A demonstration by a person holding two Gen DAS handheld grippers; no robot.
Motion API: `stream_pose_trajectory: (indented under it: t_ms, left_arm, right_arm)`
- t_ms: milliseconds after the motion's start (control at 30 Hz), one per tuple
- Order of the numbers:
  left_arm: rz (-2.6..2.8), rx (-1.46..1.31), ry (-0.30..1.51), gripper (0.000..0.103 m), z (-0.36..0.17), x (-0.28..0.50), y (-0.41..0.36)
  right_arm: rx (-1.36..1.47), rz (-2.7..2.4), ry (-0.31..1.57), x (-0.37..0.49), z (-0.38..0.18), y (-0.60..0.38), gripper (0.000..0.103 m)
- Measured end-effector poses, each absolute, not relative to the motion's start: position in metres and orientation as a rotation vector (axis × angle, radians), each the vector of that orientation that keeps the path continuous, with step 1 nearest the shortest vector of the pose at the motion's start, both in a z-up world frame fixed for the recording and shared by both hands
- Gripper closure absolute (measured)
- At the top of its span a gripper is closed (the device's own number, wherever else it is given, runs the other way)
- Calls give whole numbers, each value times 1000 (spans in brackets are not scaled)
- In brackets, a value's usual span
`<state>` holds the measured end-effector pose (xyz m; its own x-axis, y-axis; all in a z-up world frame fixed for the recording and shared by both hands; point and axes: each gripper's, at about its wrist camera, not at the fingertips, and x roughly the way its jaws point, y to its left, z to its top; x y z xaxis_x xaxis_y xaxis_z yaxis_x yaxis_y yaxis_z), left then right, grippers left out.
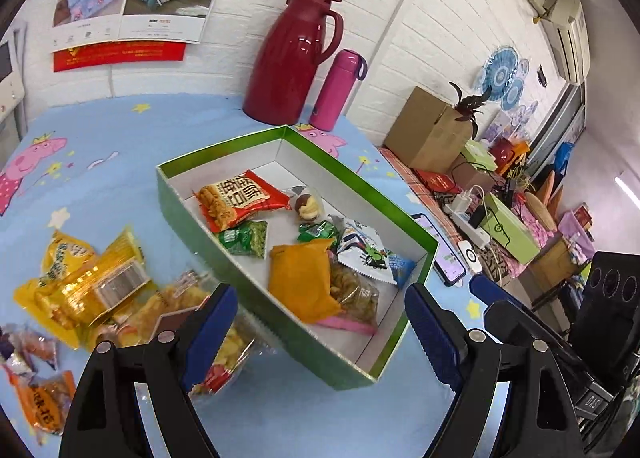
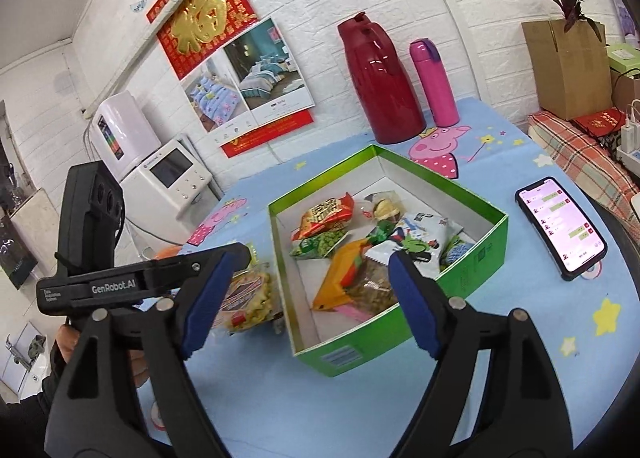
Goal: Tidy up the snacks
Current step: 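Move both grippers to the clear Danco Galette biscuit bag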
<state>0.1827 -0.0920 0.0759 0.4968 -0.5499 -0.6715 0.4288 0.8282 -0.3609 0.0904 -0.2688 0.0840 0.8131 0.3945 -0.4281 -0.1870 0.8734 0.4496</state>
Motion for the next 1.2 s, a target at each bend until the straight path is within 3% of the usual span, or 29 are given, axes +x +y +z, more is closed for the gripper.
stream_pose_trajectory:
  t_ms: [400,933,1033,1100,1200]
  left_arm:
    - [-419,-190,891,15,53,129,10]
    - [-456,-271,897,16,36,145,56]
    - [-452,-269,906,16,33,148,57]
    - [-457,-275,914,16,30,150,57]
    - [-470,-265,927,16,26,150,53]
  right_arm:
    - [361,469,675,69,52,-188,21]
    - [743,369,831,153,-19,-143,28]
    - [799,331,825,163,-27,-144,46]
    - [794,337,836,164,-31,-145,66]
    - [749,370,841,152,-28,-151,72]
